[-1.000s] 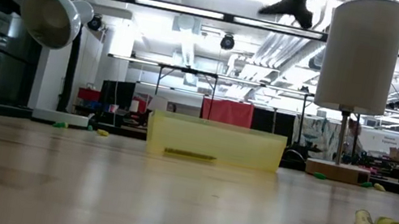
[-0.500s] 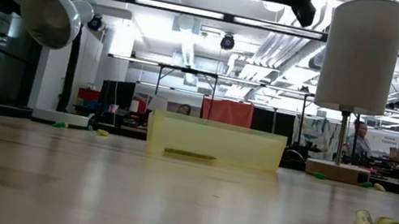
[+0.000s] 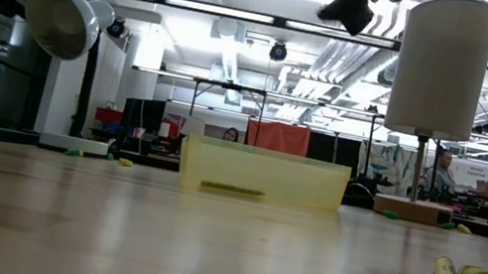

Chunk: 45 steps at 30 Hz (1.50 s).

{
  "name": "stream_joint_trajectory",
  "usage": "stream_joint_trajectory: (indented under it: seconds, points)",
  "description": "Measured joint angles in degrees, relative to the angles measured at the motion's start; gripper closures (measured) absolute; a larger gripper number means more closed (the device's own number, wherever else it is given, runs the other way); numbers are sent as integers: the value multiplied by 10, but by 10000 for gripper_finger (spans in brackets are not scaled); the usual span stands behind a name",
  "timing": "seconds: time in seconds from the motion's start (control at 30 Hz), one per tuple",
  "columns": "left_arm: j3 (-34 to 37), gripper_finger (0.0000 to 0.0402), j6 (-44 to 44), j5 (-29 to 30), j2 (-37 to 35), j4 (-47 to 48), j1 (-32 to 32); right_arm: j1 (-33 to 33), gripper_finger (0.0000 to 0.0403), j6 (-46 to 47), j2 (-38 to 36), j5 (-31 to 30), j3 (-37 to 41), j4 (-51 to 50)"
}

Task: Sort crayons
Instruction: Put the yellow green crayon into the yellow bin

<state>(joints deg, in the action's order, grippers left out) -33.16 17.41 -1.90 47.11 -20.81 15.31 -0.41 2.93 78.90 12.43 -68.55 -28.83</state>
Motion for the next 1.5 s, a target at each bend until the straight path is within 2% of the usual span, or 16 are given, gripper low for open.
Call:
stream_joint_trajectory:
  seconds: [0.13, 0.27, 0.43, 0.57, 0.73, 0.93, 1.17, 1.5]
  points:
    - [0, 220, 5, 0, 0, 0, 0, 29, 210, -142, 76, 44, -68, -147]
    - [0, 220, 5, 0, 0, 2, 0, 51, 210, -287, 140, 46, -99, -225]
    - [0, 220, 5, 0, 0, 4, 0, 77, 210, -411, 208, 58, -101, -240]
    - [0, 220, 5, 0, 0, 7, 0, 101, 210, -473, 256, 86, -101, -241]
    - [0, 220, 5, 0, 0, 17, 0, 118, 210, -499, 284, 120, -97, -217]
    - [-1, 220, 5, 0, 0, 22, 0, 117, 210, -501, 285, 120, -55, -134]
    - [-1, 220, 5, 0, 0, 22, 0, 147, 210, -525, 285, 132, -18, -107]
    - [-1, 220, 5, 0, 0, 22, 0, 179, 210, -488, 285, 131, 28, -13]
